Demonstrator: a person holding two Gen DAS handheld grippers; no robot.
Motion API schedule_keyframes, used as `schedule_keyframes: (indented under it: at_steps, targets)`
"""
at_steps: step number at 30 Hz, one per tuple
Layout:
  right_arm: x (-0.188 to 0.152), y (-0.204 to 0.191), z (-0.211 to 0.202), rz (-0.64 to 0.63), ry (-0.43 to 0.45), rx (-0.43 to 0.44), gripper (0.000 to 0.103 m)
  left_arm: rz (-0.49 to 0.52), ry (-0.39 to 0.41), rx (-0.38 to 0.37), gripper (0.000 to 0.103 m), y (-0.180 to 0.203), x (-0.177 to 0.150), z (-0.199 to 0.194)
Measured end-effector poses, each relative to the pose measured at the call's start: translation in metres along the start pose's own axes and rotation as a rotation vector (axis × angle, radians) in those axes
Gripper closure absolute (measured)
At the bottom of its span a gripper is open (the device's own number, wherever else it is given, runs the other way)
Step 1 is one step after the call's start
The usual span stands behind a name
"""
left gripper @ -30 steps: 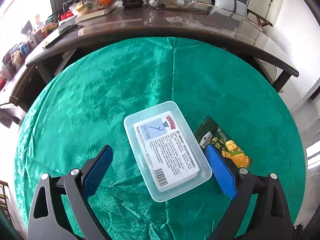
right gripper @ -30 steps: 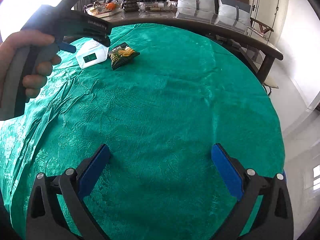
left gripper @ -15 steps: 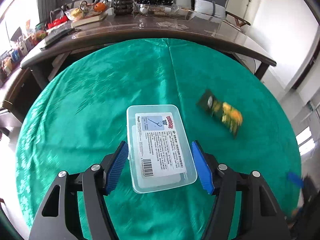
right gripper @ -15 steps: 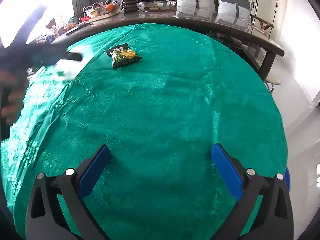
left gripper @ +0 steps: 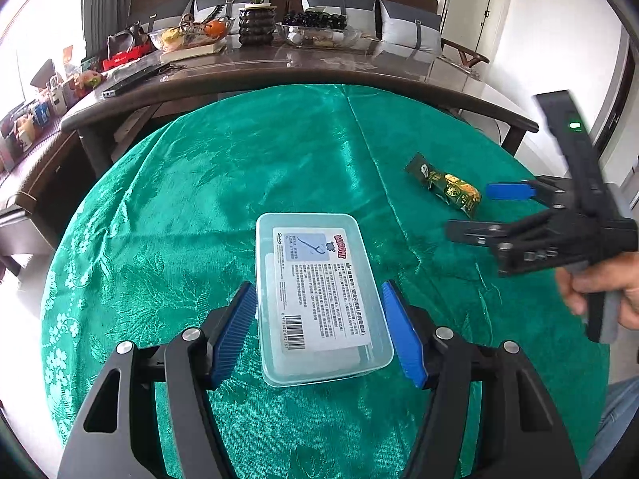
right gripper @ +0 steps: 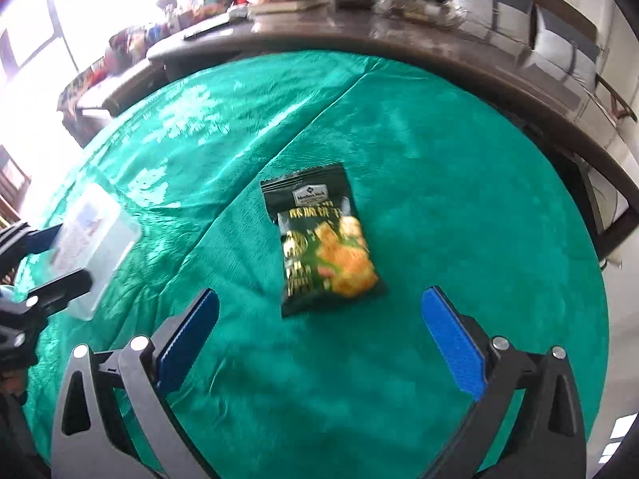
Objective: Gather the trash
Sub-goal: 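Grasp the clear plastic box with left tool while right tool grasps the green cracker packet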
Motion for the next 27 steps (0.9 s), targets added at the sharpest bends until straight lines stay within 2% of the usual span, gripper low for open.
schedule_keyframes:
  at_steps: [3,4,5,6,7,12,17,20,23,24,26,27]
  targets:
    - [0.009,0.004,0.014,0.033,0.006,-0.009,0.005,-0.019,-0.002,-0.015,0.039,-0.002,0.000,0.000]
    - [0.009,0.008,0.013,0.055,0.009,-0.007,0.010,-0.017,-0.002,-0.012,0.039,-0.002,0.000,0.000]
    - [0.010,0.011,0.011,0.079,0.027,-0.012,0.021,-0.014,-0.001,-0.009,0.039,-0.002,0.000,0.001]
    - [0.010,0.014,0.005,0.087,0.056,-0.026,0.052,-0.012,-0.001,-0.005,0.039,-0.002,0.000,0.001]
    - [0.010,0.016,0.002,0.093,0.062,-0.017,0.057,-0.011,0.000,-0.003,0.039,-0.001,0.000,0.001]
    - [-0.016,0.025,-0.027,0.102,0.107,-0.044,0.059,-0.015,-0.004,-0.026,0.039,0.007,-0.005,-0.003]
    - [-0.071,0.042,-0.063,0.164,0.110,-0.094,0.059,0.032,-0.025,-0.096,0.039,0.040,-0.018,-0.011]
    - [-0.101,0.032,-0.074,0.182,0.097,-0.103,0.059,0.073,-0.032,-0.106,0.039,0.061,-0.024,-0.010]
    - [-0.114,0.019,-0.077,0.174,0.101,-0.102,0.058,0.104,-0.029,-0.089,0.039,0.072,-0.027,-0.010]
    - [-0.115,0.015,-0.077,0.168,0.104,-0.104,0.055,0.104,-0.029,-0.084,0.039,0.073,-0.027,-0.010]
    - [-0.115,0.012,-0.074,0.168,0.109,-0.109,0.040,0.097,-0.028,-0.064,0.034,0.070,-0.029,-0.011]
    - [-0.115,0.011,-0.073,0.174,0.110,-0.105,0.032,0.094,-0.031,-0.044,0.022,0.068,-0.030,-0.011]
Point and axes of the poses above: each gripper's, at about its wrist camera, not at the fingertips, and z roughly the way its jaws point, y to its right, x to its top, the point moved 10 cm from there along z, roughly the way its jaws point, and after that the axes turned 5 degrees about -x, right-handed, at the moved point
